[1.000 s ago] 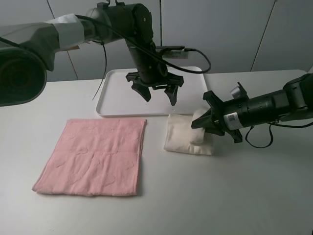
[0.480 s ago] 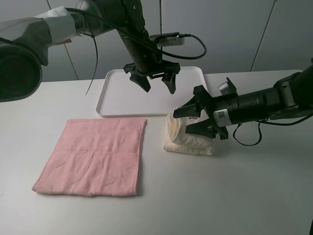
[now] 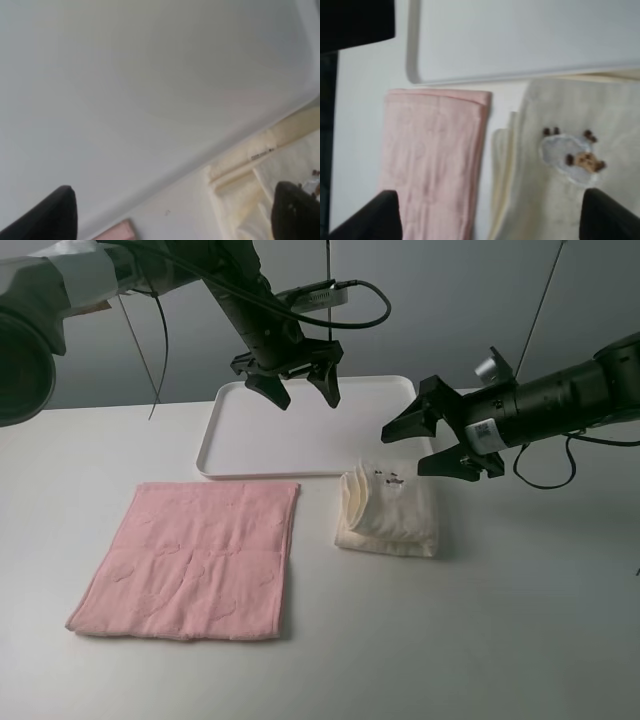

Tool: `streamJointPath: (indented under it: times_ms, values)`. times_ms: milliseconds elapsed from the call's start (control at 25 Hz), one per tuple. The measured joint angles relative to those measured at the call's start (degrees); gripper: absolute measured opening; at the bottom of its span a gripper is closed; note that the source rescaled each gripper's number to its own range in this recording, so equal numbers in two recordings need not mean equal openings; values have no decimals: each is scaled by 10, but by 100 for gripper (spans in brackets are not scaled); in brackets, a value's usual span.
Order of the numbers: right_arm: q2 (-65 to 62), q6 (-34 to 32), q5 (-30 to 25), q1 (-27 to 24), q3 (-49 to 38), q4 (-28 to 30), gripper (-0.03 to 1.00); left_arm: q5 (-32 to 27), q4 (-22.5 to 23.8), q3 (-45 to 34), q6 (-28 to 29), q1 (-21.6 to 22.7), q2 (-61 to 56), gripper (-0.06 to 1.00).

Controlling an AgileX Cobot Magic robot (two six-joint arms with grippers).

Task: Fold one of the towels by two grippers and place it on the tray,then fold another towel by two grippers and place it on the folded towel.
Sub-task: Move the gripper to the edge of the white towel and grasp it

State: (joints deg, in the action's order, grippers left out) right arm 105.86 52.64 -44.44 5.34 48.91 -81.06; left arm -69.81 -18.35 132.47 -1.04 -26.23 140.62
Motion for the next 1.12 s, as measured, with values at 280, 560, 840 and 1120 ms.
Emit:
streamJointPath:
  times_ms: [280,560,840,1120]
  values:
    - [0,-75,53,-7,6,116,77,1,-1,-41,-44,0,-31,100]
    - [67,-83,31,-7,36,121,75,1,47,-169,-92,0,-100,100]
    - [86,-83,28,-7,58,131,75,1,88,-276,-102,0,-172,100]
    - [86,-121,32,-7,61,205,75,4,96,-349,-108,0,-226,100]
